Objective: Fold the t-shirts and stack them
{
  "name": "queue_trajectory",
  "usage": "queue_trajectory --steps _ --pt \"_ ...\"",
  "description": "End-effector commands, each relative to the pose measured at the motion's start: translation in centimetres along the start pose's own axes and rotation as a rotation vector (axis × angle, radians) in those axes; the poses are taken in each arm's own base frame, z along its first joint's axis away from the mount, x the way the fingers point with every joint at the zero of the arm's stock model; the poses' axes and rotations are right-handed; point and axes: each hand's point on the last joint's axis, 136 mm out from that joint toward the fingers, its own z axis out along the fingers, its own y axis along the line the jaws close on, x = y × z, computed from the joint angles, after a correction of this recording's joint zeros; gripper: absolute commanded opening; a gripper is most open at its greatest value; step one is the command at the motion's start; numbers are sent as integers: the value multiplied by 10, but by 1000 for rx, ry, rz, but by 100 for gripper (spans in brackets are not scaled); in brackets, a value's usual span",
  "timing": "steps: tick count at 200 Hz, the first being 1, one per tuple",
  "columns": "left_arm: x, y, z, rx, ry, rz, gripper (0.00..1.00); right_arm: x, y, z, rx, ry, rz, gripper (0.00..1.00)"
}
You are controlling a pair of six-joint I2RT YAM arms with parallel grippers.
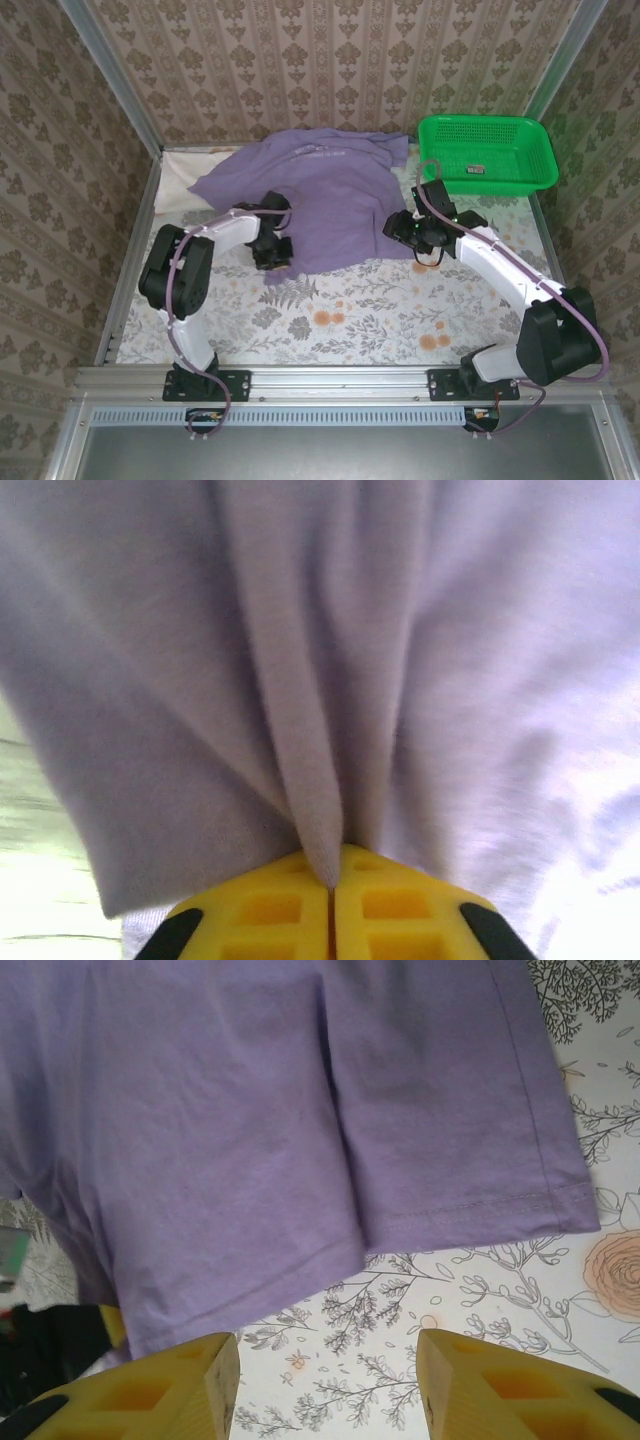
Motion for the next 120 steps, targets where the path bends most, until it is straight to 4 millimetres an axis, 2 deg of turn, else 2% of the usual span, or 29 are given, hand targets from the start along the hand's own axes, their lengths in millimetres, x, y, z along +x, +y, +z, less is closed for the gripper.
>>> queue_trajectory --steps 1,11,17,34,76,84,100,114,120 --pt "53 -50 19 134 207 119 4 4 6 -7 -7 14 84 51" --pt "59 -78 12 193 215 204 3 9 4 -6 -9 29 109 51" --pt "64 -94 8 217 218 260 3 17 -5 -7 24 52 126 51" --pt "78 -143 -2 314 250 404 3 21 -31 -17 108 17 148 51" --pt "117 -237 -3 456 383 629 10 2 -108 -73 233 -193 344 51" --pt "125 -248 -3 470 405 667 15 -2 -114 -83 228 -235 351 51" --pt "124 -257 -11 420 385 731 45 -4 -117 -97 221 -271 346 51" --pt "104 -252 -24 384 315 715 66 3 -114 -96 206 -237 354 51" --pt "92 -249 -36 392 276 691 71 9 -113 -92 197 -209 366 51"
